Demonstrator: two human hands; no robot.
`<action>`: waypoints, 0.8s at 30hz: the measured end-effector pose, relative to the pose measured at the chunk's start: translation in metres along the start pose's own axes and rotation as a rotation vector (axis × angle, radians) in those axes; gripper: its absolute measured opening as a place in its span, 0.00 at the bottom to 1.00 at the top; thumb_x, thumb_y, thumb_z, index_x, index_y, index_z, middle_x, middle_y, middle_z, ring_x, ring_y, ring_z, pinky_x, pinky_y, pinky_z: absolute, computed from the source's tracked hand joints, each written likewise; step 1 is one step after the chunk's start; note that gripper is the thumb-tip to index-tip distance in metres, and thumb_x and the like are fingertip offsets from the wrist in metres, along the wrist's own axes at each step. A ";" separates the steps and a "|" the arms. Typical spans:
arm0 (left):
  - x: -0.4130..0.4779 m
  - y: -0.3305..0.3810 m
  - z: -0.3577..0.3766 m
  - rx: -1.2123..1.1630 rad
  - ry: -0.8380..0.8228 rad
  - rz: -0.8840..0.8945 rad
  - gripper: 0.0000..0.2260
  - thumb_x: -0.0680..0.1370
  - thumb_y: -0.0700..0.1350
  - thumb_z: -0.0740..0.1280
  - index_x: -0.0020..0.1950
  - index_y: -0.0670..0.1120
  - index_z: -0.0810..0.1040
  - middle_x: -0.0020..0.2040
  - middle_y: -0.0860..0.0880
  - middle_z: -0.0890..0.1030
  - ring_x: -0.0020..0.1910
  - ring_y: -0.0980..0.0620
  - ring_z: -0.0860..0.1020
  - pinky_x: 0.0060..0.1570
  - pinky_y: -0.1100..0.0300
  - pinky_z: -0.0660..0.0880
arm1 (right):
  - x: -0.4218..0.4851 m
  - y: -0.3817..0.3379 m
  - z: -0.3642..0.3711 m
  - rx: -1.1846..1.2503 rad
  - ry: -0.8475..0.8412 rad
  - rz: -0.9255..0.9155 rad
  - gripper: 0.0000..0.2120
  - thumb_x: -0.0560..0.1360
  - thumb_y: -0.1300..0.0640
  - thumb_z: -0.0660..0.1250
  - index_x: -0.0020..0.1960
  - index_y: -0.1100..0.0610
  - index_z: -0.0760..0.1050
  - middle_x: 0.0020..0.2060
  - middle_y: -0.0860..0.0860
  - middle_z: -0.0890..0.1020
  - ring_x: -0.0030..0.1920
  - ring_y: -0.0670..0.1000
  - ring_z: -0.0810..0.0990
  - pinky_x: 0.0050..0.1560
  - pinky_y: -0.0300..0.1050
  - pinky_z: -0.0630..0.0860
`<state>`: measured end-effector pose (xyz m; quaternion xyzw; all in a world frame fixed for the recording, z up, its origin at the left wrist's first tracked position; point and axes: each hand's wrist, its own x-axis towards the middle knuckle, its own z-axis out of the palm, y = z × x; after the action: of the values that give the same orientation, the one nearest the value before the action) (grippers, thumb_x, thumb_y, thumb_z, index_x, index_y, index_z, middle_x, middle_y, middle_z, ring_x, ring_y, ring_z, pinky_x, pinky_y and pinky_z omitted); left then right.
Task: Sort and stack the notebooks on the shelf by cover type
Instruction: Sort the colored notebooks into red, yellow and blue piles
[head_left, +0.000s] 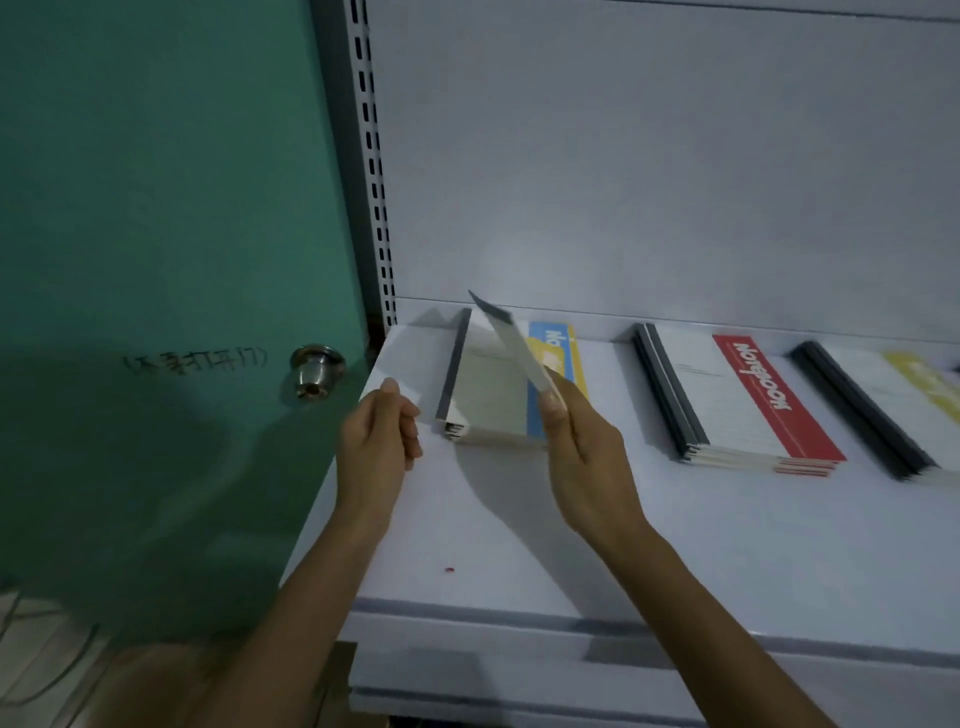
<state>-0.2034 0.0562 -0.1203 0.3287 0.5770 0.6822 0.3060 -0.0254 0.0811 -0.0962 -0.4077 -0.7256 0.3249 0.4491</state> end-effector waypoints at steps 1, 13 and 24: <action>-0.003 0.003 0.000 -0.042 -0.019 0.001 0.20 0.80 0.56 0.58 0.33 0.50 0.76 0.25 0.53 0.73 0.24 0.57 0.70 0.23 0.66 0.66 | -0.005 -0.002 0.002 -0.195 0.025 -0.118 0.19 0.82 0.48 0.53 0.69 0.50 0.70 0.60 0.47 0.78 0.59 0.44 0.75 0.56 0.32 0.69; -0.021 0.013 -0.015 -0.112 -0.402 0.102 0.13 0.79 0.39 0.62 0.49 0.56 0.81 0.46 0.55 0.85 0.45 0.56 0.83 0.37 0.66 0.77 | -0.061 -0.004 0.016 -0.584 0.075 -0.203 0.31 0.75 0.34 0.57 0.73 0.47 0.63 0.73 0.49 0.65 0.73 0.49 0.62 0.70 0.47 0.63; 0.020 0.012 0.009 0.231 -0.308 0.286 0.14 0.80 0.53 0.61 0.63 0.50 0.76 0.59 0.54 0.79 0.58 0.56 0.76 0.55 0.62 0.73 | -0.049 0.011 -0.016 0.238 0.547 0.339 0.06 0.79 0.55 0.63 0.54 0.56 0.74 0.48 0.48 0.83 0.43 0.45 0.82 0.32 0.37 0.78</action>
<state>-0.2084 0.0762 -0.1049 0.5403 0.5452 0.5898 0.2511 0.0054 0.0443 -0.1190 -0.5392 -0.4572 0.3557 0.6113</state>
